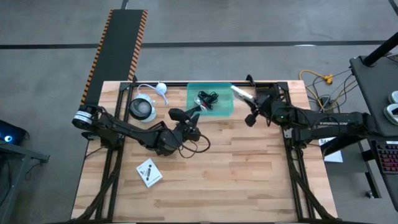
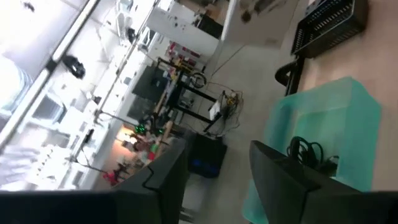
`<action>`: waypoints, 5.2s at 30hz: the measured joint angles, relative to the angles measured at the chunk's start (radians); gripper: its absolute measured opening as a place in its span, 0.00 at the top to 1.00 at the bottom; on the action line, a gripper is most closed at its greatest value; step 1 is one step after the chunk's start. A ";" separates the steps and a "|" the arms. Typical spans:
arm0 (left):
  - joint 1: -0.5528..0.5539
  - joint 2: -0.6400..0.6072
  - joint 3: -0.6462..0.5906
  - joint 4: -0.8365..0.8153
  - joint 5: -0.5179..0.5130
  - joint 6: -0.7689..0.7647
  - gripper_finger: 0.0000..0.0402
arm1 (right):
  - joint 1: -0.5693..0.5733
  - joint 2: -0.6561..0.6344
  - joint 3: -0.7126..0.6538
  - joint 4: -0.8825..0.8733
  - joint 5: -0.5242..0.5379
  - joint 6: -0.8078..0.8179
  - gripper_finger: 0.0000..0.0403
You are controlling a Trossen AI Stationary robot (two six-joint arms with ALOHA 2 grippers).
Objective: Pick and place items into bin
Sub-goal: Put the right card reader box into the right black basket
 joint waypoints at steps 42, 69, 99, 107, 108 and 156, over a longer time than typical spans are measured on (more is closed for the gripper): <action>-0.003 -0.061 -0.127 0.007 0.002 -0.118 0.61 | -0.691 0.172 0.183 -0.725 -0.281 0.283 0.91; -0.005 -0.059 -0.146 0.006 0.002 -0.168 0.61 | -0.610 0.148 -0.041 -0.341 -0.022 0.449 0.91; -0.005 -0.059 -0.146 0.005 0.002 -0.168 0.61 | -0.534 0.139 -0.503 0.596 0.200 0.295 0.91; -0.005 -0.059 -0.146 0.005 0.002 -0.168 0.61 | -0.534 0.139 -0.521 0.631 0.260 0.218 0.91; -0.005 -0.059 -0.146 0.005 0.002 -0.168 0.61 | -0.534 0.139 -0.521 0.640 0.258 0.216 0.91; -0.153 -0.061 -0.146 -0.019 0.073 -0.171 0.61 | -0.534 0.125 -0.506 0.925 -0.847 0.164 0.83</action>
